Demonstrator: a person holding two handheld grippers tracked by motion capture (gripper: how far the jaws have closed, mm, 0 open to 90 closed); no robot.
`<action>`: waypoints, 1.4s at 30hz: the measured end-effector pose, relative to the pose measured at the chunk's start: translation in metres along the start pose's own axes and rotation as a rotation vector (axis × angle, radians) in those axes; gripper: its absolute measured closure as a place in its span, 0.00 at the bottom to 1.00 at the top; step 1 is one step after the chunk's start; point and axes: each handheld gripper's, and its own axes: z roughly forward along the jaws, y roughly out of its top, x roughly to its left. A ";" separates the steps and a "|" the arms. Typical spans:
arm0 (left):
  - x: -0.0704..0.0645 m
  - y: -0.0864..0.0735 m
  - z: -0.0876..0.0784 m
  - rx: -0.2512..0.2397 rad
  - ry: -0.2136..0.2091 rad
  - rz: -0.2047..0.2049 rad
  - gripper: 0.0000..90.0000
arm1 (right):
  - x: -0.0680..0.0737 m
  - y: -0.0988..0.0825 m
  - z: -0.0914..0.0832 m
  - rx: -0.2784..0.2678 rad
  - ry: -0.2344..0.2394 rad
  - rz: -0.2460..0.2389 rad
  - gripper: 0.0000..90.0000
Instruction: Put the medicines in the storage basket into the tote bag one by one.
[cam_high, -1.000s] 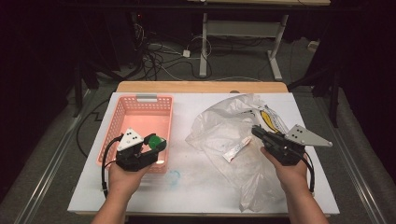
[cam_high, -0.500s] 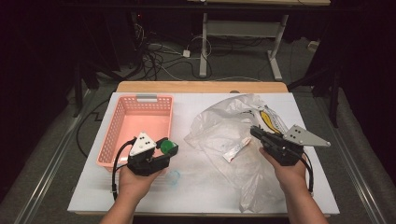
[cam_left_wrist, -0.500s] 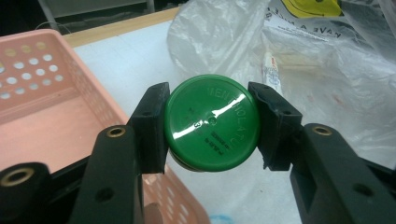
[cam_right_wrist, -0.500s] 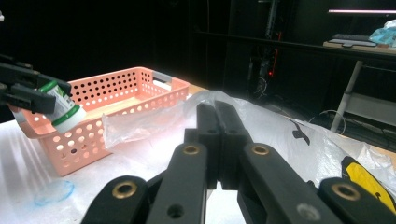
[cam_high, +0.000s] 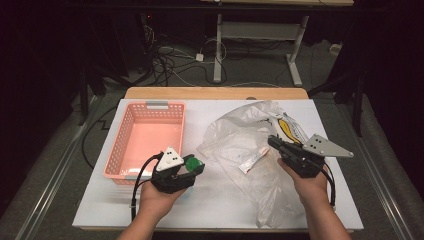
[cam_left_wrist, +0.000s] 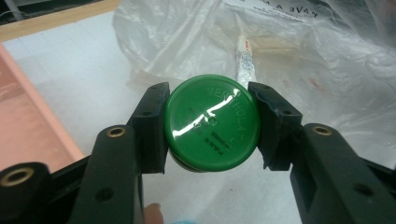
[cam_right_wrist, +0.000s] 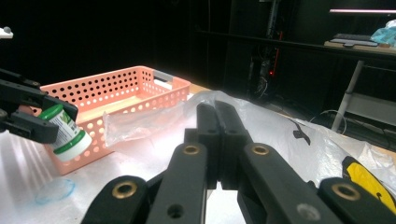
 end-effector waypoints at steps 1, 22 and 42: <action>-0.001 0.000 0.002 0.004 -0.004 0.005 0.56 | 0.000 0.000 0.000 0.000 0.001 -0.004 1.00; -0.023 0.013 0.031 0.029 -0.037 0.049 0.56 | 0.002 0.000 0.002 0.002 0.007 0.000 1.00; -0.040 0.053 0.121 0.004 -0.026 0.101 0.56 | -0.001 0.004 0.002 -0.017 0.013 0.011 1.00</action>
